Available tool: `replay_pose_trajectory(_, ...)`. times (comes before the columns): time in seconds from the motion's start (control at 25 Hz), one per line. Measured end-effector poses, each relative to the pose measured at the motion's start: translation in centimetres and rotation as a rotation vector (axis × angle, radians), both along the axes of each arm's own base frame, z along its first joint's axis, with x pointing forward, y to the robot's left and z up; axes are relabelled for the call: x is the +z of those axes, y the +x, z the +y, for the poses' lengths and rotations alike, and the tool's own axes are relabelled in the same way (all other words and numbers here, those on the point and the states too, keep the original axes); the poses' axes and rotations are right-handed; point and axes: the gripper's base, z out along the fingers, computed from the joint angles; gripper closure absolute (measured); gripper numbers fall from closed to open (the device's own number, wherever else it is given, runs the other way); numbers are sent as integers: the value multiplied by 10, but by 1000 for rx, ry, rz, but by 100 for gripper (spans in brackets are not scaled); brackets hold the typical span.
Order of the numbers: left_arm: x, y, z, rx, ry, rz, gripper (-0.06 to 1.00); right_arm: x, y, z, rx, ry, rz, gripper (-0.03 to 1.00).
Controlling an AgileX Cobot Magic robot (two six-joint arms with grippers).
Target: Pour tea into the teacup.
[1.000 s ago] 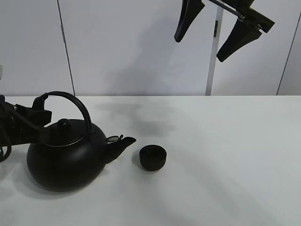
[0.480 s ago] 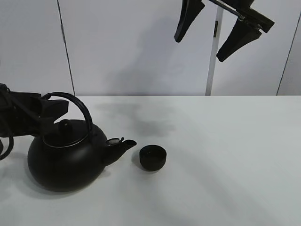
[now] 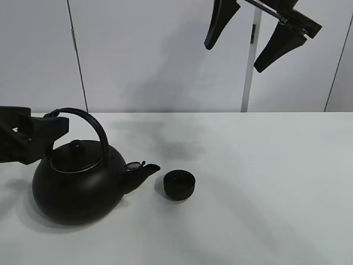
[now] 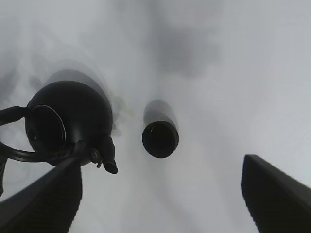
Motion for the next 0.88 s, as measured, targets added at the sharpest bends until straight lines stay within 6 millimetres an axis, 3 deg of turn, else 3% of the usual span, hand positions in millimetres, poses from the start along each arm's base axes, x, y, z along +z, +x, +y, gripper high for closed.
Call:
replay_pose_trajectory(0.24, 18, -7, 5, 15, 65, 30, 41, 0, 0, 0, 0, 0, 0, 36)
replay_pose_trajectory(0.32, 22, -8, 7, 39, 69, 115, 37, 0, 0, 0, 0, 0, 0, 36)
replay_pose_trajectory(0.48, 53, 2, 10, 129, 86, 325, 27, 0, 0, 0, 0, 0, 0, 36)
replay_pose_trajectory(0.68, 145, 25, 13, 284, 99, 490, 25, 0, 0, 0, 5, -1, -3, 36)
replay_pose_trajectory(0.8, 195, 32, 5, 236, 105, 580, 25, 0, 0, 0, 5, -1, -3, 36)
replay_pose_trajectory(0.88, 217, 37, -3, 176, 84, 637, 25, 0, 0, 0, 5, -1, -3, 36)
